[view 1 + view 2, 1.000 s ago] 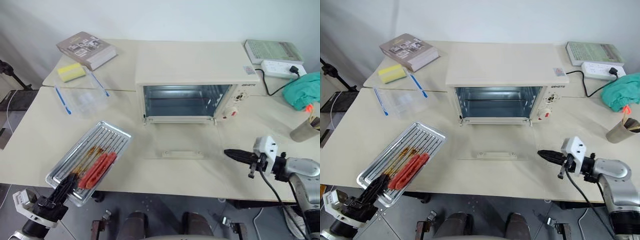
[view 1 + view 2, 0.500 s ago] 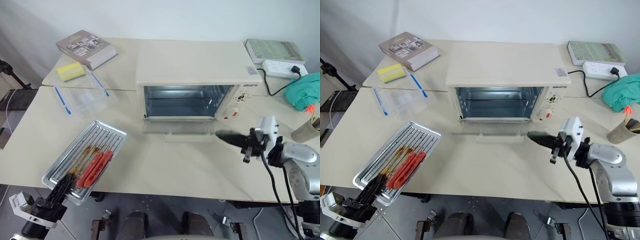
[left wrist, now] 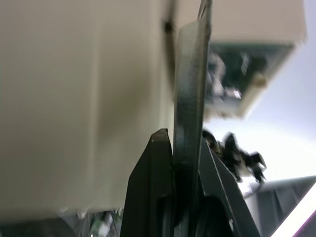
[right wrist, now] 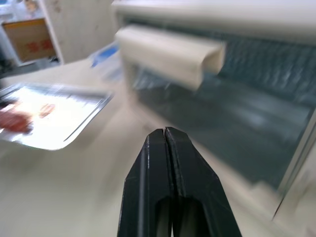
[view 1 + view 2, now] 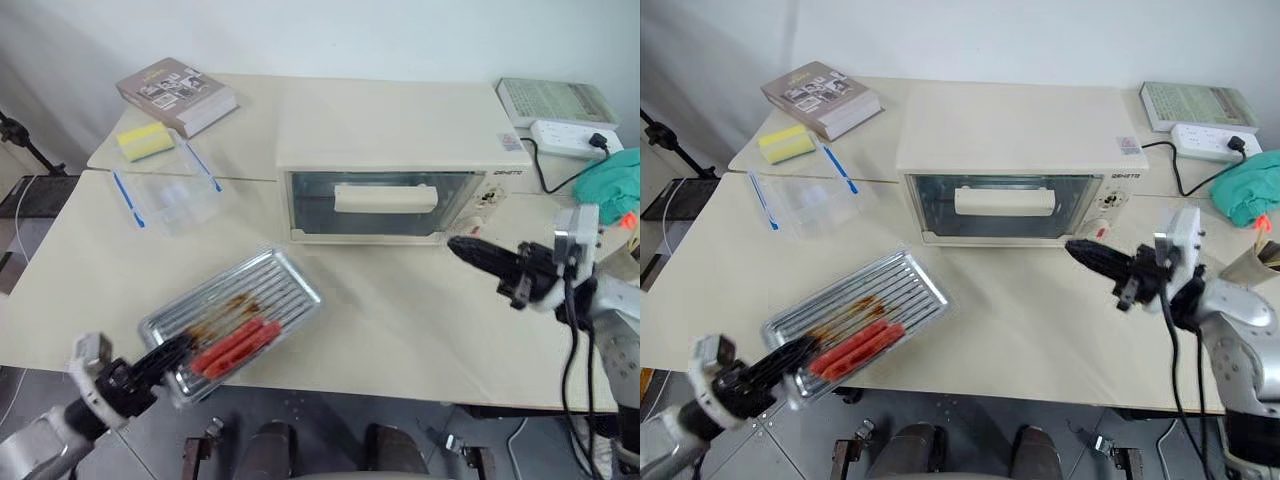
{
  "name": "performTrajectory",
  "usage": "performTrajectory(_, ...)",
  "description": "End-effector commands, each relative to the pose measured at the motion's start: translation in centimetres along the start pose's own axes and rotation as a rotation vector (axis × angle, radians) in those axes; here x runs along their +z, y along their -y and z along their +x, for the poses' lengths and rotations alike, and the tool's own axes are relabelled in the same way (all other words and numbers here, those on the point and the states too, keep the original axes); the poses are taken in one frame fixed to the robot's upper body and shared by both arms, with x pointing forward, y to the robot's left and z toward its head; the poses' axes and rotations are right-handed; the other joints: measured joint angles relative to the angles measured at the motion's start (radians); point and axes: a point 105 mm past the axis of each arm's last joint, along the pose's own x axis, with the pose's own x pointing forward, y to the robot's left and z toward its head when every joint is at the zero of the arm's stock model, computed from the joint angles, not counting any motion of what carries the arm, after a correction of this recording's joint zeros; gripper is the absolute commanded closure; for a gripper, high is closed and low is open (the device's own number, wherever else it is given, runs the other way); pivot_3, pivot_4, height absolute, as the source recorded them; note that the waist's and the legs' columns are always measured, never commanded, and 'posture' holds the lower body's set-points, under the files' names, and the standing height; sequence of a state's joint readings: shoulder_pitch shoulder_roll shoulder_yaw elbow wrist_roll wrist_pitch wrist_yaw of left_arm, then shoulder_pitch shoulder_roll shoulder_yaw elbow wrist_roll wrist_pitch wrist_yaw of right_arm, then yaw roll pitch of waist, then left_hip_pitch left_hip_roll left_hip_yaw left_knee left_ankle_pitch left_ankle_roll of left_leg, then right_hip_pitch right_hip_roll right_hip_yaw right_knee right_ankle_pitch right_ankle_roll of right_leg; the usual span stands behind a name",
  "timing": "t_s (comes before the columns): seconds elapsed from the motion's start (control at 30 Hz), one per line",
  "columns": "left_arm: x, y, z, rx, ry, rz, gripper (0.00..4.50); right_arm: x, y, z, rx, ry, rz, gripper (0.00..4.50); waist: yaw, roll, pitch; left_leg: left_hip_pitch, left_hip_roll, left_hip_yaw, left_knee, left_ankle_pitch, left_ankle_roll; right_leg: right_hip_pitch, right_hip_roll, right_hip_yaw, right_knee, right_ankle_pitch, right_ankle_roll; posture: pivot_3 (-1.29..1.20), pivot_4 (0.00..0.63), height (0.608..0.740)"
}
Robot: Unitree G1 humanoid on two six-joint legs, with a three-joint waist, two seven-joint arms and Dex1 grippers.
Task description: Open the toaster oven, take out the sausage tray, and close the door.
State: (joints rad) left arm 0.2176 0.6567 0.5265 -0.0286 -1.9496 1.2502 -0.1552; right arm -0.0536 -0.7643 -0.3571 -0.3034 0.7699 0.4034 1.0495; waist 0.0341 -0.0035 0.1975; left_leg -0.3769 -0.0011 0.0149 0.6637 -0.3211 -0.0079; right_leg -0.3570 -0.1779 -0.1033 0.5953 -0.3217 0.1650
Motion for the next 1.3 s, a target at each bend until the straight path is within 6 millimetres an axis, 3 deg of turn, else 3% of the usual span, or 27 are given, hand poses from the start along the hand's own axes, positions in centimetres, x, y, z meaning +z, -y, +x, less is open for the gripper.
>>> performTrajectory(0.03,-0.8,0.7,1.9,-0.048,-0.14,-0.014,4.5,0.6,-1.9,-1.6,0.029,-0.032,-0.077,3.29,-0.007,0.0,0.0,0.0,0.0,0.001,-0.001,0.0,0.0,0.0,0.0,0.0,0.0,0.0,0.0,0.0,0.15,0.74)
performTrajectory(0.27,-1.6,0.1,6.2,0.017,-0.357,0.013,4.5,-0.7,-4.5,-4.1,0.008,-0.119,-0.114,1.0,-0.01,0.0,0.0,0.003,0.0,0.004,-0.001,0.0,0.0,0.0,0.0,0.001,0.002,0.001,0.001,0.0,0.15,0.74)
performTrajectory(0.37,-1.8,0.3,9.5,0.029,-0.424,0.075,4.5,-1.0,-6.2,-5.7,-0.01,-0.138,-0.102,0.05,-0.004,0.0,0.0,0.004,0.0,0.005,-0.001,0.0,0.0,0.0,0.0,0.002,0.003,0.001,0.001,0.0,0.15,0.74)
performTrajectory(0.5,-2.2,0.3,11.7,0.048,-0.521,0.13,4.5,-0.3,-7.3,-6.4,-0.046,-0.12,-0.03,0.02,0.015,-0.001,0.0,0.004,-0.001,0.005,0.0,0.0,0.0,0.0,0.0,0.002,0.004,0.001,0.002,0.0,0.15,0.74)
performTrajectory(0.73,-2.2,-0.2,13.7,0.074,-0.589,0.156,4.5,0.2,-10.2,-5.2,-0.028,-0.028,-0.145,0.02,0.022,0.0,-0.001,0.005,-0.001,0.004,-0.001,0.001,-0.001,0.0,0.0,0.002,0.005,0.001,0.002,0.0,0.15,0.74)
performTrajectory(0.9,-3.2,-0.9,15.8,0.083,-0.639,0.184,4.5,-1.1,-10.0,-6.6,-0.097,-0.103,-0.115,0.02,0.036,0.0,-0.001,0.006,-0.003,0.005,0.0,0.002,0.001,0.002,-0.001,0.003,0.003,0.001,0.003,0.0,0.15,0.74)
performTrajectory(1.2,-3.2,-1.5,16.5,0.112,-0.636,0.196,4.5,-1.0,-9.9,-6.3,-0.119,-0.098,-0.113,0.02,0.046,0.004,-0.004,0.007,-0.003,0.005,0.0,0.003,0.001,0.003,-0.002,0.003,0.0,0.002,0.004,0.0,0.15,0.74)
performTrajectory(1.3,-3.0,-1.4,16.5,0.124,-0.628,0.207,3.62,-1.1,-9.7,-6.1,-0.123,-0.096,-0.11,0.0,0.045,0.004,-0.004,0.007,-0.003,0.005,0.0,0.003,0.001,0.003,-0.002,0.003,0.0,0.002,0.004,0.0,0.15,0.74)
